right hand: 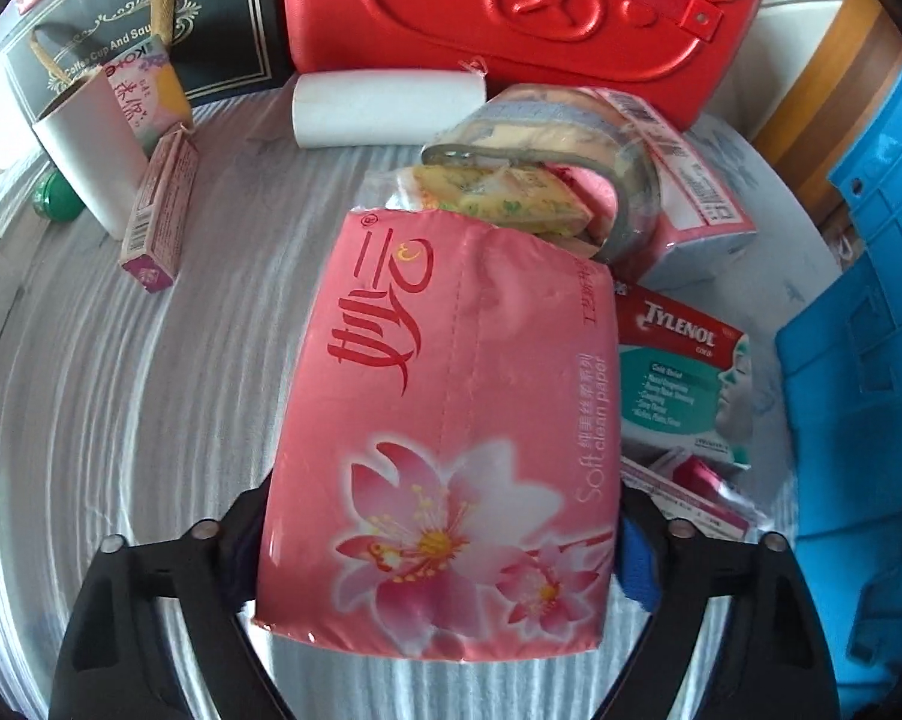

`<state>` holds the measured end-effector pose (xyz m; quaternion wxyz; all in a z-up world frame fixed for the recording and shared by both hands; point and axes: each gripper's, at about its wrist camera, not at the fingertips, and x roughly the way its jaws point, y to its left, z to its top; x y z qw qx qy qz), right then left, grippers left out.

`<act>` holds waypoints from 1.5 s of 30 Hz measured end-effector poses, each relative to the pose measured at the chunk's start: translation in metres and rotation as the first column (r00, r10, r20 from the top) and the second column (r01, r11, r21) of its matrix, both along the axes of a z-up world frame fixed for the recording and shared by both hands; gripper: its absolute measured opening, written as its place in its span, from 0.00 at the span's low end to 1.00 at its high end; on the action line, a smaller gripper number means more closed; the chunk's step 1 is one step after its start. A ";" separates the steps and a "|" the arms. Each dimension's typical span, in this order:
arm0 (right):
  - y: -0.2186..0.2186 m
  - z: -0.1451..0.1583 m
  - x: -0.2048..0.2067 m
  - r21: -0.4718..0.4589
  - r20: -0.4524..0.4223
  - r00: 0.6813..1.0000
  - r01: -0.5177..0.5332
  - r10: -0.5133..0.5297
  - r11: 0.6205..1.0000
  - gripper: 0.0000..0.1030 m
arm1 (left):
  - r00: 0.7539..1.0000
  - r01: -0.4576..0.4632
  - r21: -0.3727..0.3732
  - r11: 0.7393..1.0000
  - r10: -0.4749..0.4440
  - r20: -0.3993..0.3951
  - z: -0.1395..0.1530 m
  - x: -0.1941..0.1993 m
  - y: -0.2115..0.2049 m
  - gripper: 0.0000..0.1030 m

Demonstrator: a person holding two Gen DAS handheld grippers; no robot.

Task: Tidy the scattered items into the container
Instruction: 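Lift both held tissue packs and carry them toward the blue crate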

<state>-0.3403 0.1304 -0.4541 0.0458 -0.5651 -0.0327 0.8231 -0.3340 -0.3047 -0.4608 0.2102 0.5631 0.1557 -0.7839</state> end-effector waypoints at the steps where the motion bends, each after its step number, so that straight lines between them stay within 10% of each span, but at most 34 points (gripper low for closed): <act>1: -0.001 0.001 0.002 -0.008 0.004 1.000 -0.010 0.010 1.000 0.82 | 1.000 0.001 -0.001 1.000 -0.001 0.000 -0.001 0.004 0.001 0.92; 26: -0.020 0.029 0.139 -0.085 0.040 0.998 -0.043 0.047 0.995 0.82 | 0.986 0.169 -0.049 0.984 -0.169 0.016 0.001 0.173 0.085 0.89; 45: -0.036 0.122 0.195 -0.128 -0.071 0.993 -0.104 0.096 0.986 0.82 | 0.961 0.257 -0.067 0.964 -0.262 -0.090 0.139 0.227 0.085 0.89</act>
